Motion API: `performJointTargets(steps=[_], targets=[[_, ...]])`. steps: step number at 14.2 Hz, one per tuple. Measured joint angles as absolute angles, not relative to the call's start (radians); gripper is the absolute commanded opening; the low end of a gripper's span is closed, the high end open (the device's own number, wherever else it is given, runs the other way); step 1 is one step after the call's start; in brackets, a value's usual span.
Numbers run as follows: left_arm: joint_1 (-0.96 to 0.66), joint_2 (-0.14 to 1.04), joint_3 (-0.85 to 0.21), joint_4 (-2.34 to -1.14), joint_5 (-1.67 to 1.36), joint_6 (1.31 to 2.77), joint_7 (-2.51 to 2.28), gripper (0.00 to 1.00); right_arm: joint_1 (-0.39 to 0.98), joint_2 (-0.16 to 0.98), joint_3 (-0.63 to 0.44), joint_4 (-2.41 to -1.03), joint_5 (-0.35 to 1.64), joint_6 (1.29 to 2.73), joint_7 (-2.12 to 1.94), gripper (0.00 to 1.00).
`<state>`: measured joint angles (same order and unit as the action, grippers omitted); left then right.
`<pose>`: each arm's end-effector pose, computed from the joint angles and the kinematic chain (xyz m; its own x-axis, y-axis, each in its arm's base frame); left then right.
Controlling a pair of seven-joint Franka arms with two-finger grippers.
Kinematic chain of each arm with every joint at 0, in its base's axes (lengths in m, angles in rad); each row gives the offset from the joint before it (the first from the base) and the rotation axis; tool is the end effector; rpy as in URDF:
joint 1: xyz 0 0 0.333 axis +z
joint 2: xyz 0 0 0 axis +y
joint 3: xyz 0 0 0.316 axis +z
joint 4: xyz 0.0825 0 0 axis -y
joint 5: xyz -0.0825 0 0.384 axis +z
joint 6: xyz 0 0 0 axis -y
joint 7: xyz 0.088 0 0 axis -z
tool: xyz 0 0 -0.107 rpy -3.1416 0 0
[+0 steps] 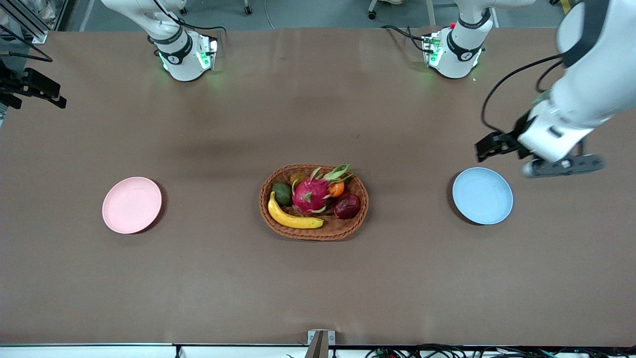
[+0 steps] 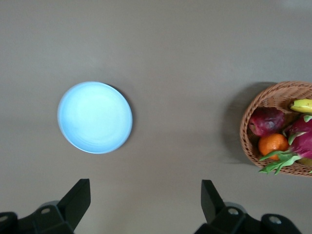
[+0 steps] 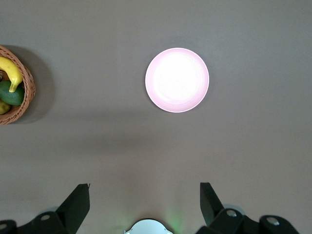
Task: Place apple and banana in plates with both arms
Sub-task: 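Move the left gripper and the right gripper toward the fruit basket, then grasp the red apple with the left gripper while the right gripper grasps the banana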
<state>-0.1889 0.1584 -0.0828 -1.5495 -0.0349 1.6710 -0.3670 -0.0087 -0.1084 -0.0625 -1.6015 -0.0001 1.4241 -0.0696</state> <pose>0.5846 -0.1628 0.5515 0.9938 0.0991 -0.0511 0.1008 -0.9944 0.0314 0.5033 -0.0379 0.6552 0.9976 -0.0006 -0.0685 -0.0014 -0.9999 -0.0114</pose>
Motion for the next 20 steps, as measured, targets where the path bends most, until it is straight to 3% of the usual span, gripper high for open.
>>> performJointTargets(steps=[4, 11, 16, 20], targets=[[-0.305, 0.300, -0.086, -1.514, -0.035, 1.734, -0.595, 1.00, -0.011, -0.074, -0.065, -1.605, -0.001, 1.460, -0.069, 1.00], [-0.426, 0.487, -0.087, -1.462, -0.052, 1.946, -0.922, 1.00, 0.000, 0.118, -0.055, -1.606, 0.021, 1.629, 0.019, 1.00], [-0.516, 0.582, -0.087, -1.456, -0.106, 2.121, -1.092, 1.00, 0.203, 0.205, -0.038, -1.609, 0.117, 1.736, 0.373, 1.00], [-0.546, 0.650, -0.087, -1.452, -0.106, 2.177, -1.159, 1.00, 0.354, 0.328, -0.035, -1.610, 0.140, 1.874, 0.584, 1.00]])
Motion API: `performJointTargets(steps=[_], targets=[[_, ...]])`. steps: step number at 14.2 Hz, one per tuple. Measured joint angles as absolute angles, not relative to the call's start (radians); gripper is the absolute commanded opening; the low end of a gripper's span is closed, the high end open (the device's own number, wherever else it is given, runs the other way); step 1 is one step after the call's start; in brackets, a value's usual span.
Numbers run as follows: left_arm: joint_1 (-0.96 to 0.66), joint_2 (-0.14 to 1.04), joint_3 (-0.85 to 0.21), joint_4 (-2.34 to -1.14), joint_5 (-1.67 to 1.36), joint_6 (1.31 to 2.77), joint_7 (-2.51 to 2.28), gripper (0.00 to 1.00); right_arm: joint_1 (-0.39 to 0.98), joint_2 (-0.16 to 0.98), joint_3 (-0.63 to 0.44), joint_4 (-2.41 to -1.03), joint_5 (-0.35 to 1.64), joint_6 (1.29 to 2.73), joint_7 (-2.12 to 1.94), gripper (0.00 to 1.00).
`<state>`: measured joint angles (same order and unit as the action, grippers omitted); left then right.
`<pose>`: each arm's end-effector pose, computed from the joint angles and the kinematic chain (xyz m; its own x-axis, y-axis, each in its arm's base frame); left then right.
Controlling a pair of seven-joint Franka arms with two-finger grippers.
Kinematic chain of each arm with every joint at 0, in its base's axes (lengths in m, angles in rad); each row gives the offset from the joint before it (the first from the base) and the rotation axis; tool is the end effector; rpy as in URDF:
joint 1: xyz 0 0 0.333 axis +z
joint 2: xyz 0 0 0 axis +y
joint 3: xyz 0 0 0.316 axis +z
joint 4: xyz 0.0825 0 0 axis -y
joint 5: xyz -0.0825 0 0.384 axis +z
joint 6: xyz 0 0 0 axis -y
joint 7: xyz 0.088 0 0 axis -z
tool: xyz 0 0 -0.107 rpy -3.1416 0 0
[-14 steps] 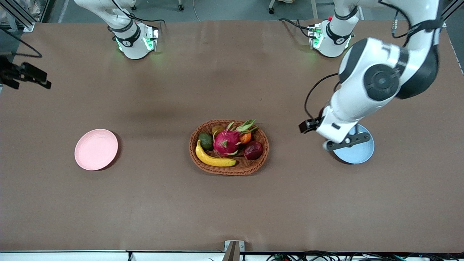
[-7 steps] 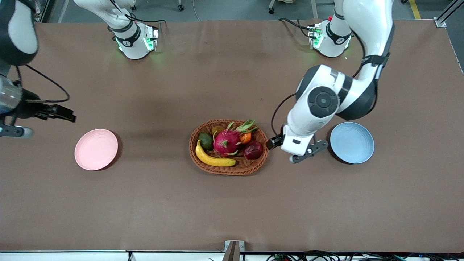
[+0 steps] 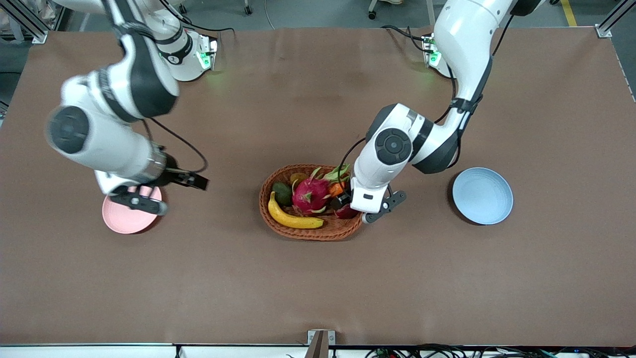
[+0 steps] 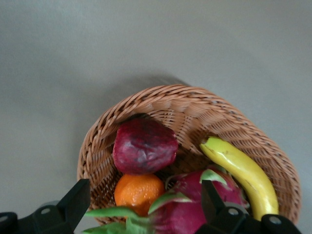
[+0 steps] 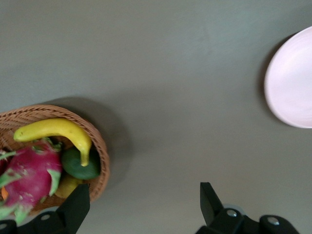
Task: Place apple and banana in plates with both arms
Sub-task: 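Grasp the red apple with the left gripper while the right gripper grasps the banana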
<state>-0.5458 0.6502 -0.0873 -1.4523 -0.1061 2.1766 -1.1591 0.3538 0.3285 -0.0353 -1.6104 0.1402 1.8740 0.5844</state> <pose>0.5896 -0.4230 0.3126 0.8228 0.5588 -0.1038 0.5681 -0.8139 0.1215 0.6124 0.2156 0.4325 0.9462 -0.2998 -0.1215 -0.3087 -0.9491 -0.0624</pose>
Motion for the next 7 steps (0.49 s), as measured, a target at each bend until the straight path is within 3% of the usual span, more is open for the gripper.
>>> performJointTargets(steps=[7], targets=[[-0.548, 0.704, -0.086, -1.450, -0.106, 2.186, -1.159, 1.00, 0.471, 0.485, -0.036, -1.617, 0.202, 2.035, 0.678, 0.83]])
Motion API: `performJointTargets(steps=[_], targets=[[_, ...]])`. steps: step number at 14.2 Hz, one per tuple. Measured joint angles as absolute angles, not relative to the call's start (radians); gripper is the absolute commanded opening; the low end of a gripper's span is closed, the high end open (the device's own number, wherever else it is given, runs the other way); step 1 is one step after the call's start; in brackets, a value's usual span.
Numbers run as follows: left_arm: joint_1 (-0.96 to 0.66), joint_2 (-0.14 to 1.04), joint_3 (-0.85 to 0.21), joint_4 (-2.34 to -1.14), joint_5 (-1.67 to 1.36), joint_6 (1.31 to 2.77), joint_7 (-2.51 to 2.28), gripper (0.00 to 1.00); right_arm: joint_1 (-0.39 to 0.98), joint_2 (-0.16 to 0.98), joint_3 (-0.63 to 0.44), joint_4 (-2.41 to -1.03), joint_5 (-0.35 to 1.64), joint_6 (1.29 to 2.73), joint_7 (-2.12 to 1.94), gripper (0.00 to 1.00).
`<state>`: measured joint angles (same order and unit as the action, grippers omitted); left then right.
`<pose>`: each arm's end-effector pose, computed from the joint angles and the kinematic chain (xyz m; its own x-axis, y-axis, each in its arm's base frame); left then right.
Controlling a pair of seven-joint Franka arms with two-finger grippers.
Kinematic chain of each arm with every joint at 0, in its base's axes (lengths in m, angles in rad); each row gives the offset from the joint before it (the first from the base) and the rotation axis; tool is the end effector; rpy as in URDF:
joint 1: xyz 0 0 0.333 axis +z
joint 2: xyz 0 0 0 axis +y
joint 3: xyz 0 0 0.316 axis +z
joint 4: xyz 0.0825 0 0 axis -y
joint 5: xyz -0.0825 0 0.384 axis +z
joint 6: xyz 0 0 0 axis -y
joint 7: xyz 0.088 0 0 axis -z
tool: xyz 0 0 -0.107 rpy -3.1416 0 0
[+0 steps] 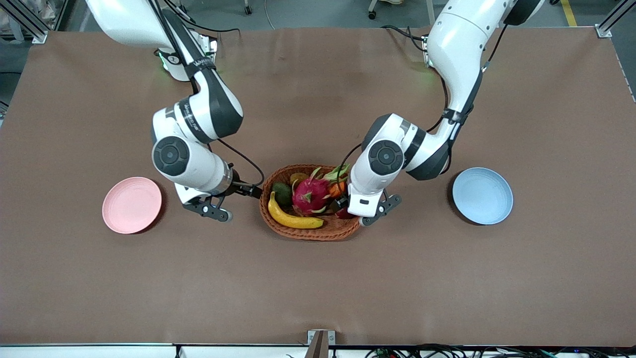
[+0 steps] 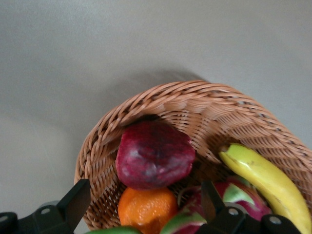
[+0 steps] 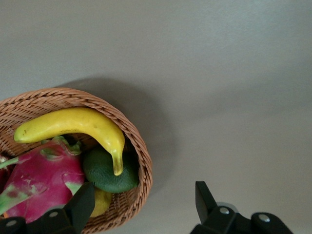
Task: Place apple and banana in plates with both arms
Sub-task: 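Grasp the red apple with the left gripper while the right gripper grasps the banana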
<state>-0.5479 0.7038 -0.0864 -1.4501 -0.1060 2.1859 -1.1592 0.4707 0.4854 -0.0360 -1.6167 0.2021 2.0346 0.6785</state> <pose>0.5885 -0.4234 0.2756 0.8187 0.5614 -0.1207 0.5719 -0.8162 0.0829 0.6057 0.2969 0.3389 0.9343 -0.3209 -0.1555 -0.3352 -0.9391 -0.0758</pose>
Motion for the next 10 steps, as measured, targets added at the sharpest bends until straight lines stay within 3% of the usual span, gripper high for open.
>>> performJointTargets(steps=[4, 10], targets=[[-0.548, 0.752, -0.086, -1.450, -0.105, 2.249, -1.159, 1.00, 0.506, 0.563, -0.036, -1.618, 0.211, 2.135, 0.715, 0.72], [-0.552, 0.787, -0.086, -1.448, -0.103, 2.332, -1.159, 1.00, 0.532, 0.635, -0.036, -1.616, 0.234, 2.206, 0.732, 0.63]])
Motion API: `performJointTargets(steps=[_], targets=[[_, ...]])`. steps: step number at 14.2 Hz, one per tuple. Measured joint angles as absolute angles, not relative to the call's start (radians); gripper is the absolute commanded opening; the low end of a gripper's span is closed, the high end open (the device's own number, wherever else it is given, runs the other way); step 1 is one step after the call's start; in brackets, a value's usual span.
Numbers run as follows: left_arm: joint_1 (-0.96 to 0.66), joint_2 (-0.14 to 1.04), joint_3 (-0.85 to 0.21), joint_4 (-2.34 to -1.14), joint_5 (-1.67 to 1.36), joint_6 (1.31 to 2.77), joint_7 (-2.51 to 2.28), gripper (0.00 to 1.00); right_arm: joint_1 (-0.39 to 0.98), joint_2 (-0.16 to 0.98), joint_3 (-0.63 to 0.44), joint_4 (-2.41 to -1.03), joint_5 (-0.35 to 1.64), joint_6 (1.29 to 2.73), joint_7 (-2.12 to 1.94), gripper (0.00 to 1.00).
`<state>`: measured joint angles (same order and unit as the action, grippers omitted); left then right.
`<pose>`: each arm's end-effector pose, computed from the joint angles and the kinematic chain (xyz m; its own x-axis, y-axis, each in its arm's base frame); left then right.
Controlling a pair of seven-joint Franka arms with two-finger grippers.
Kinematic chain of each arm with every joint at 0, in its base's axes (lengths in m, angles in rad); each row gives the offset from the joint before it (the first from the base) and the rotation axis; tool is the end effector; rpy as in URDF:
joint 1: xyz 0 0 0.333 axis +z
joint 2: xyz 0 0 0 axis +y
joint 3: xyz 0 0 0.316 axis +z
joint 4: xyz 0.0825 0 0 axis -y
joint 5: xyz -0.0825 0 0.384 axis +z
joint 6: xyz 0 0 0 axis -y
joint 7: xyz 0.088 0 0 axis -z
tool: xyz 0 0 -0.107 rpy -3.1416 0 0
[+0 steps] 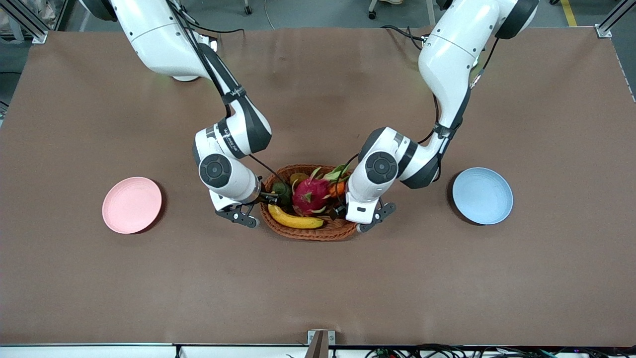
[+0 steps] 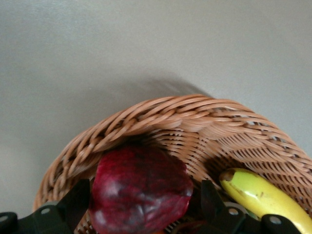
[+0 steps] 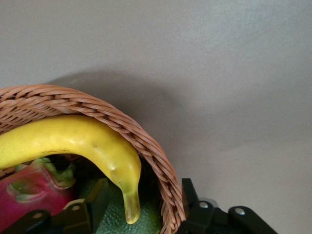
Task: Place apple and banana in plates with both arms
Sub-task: 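Grasp the red apple with the left gripper while the right gripper grasps the banana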
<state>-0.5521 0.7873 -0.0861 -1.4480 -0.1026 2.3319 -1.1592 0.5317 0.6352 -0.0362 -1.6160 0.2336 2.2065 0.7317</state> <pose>0.5953 -0.4285 0.2294 0.8162 0.5703 -0.0930 0.5778 -0.8041 0.1399 0.6000 0.3367 0.2509 0.9235 -0.3546 -0.1464 -0.3686 -0.9259 -0.0823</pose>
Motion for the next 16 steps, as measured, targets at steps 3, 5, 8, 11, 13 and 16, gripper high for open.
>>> performJointTargets(steps=[3, 5, 8, 11, 13, 16], targets=[[-0.556, 0.797, -0.086, -1.448, -0.103, 2.362, -1.159, 1.00, 0.533, 0.636, -0.036, -1.616, 0.243, 2.217, 0.732, 0.61], [-0.559, 0.806, -0.086, -1.448, -0.102, 2.369, -1.159, 1.00, 0.540, 0.638, -0.036, -1.616, 0.246, 2.219, 0.732, 0.61], [-0.563, 0.818, -0.082, -1.447, -0.100, 2.370, -1.159, 0.71, 0.548, 0.640, -0.036, -1.615, 0.252, 2.221, 0.732, 0.58], [-0.565, 0.819, -0.082, -1.446, -0.098, 2.372, -1.159, 0.54, 0.556, 0.641, -0.036, -1.615, 0.257, 2.221, 0.733, 0.49], [-0.566, 0.819, -0.082, -1.439, -0.098, 2.372, -1.159, 0.54, 0.559, 0.642, -0.036, -1.615, 0.258, 2.221, 0.734, 0.42], [-0.565, 0.798, -0.080, -1.420, -0.098, 2.355, -1.159, 0.54, 0.559, 0.643, -0.037, -1.613, 0.259, 2.225, 0.735, 0.27]])
